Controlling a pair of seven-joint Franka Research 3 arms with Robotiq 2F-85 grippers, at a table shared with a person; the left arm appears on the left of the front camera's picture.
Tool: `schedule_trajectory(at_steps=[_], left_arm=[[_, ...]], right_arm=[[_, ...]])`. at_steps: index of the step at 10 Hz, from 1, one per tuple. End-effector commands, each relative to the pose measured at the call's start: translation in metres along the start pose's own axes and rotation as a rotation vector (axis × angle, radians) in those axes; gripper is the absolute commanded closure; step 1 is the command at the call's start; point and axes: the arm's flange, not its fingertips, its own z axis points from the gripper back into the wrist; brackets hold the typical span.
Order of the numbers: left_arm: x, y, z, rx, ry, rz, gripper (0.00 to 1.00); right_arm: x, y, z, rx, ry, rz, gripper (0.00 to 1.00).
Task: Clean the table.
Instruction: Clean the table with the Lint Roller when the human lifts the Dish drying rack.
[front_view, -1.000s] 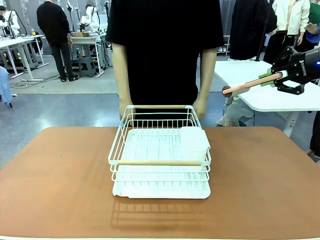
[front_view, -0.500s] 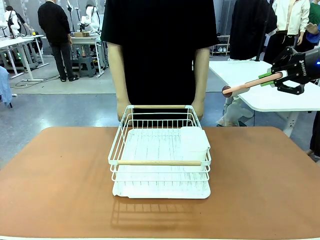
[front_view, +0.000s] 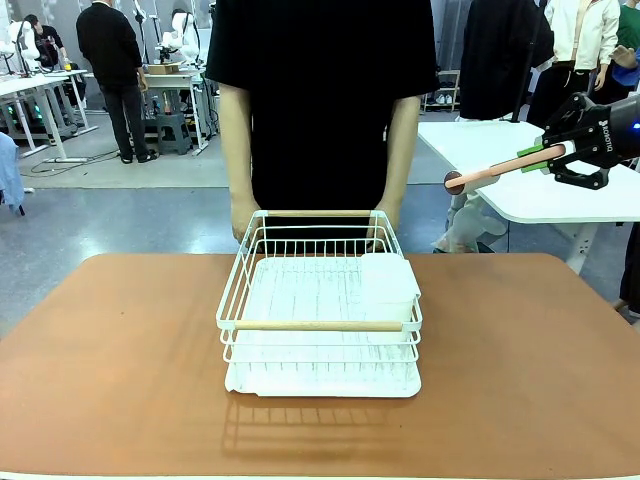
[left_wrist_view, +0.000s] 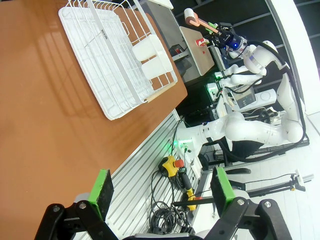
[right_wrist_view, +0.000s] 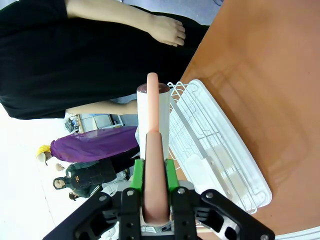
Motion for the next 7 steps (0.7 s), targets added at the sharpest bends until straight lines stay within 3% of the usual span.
schedule_trajectory(at_steps=[1, 7], left_arm=[[-0.0020, -0.0019, -0.0002, -0.013, -0.012, -0.015, 0.00], [-0.0020, -0.0019, -0.0002, -0.013, -0.012, -0.015, 0.00]], right_arm=[[-0.0004, 0.0012, -0.0001, 0.002, 0.000, 0.001, 0.90], [-0.0004, 0.0012, -0.0001, 0.002, 0.000, 0.001, 0.90]])
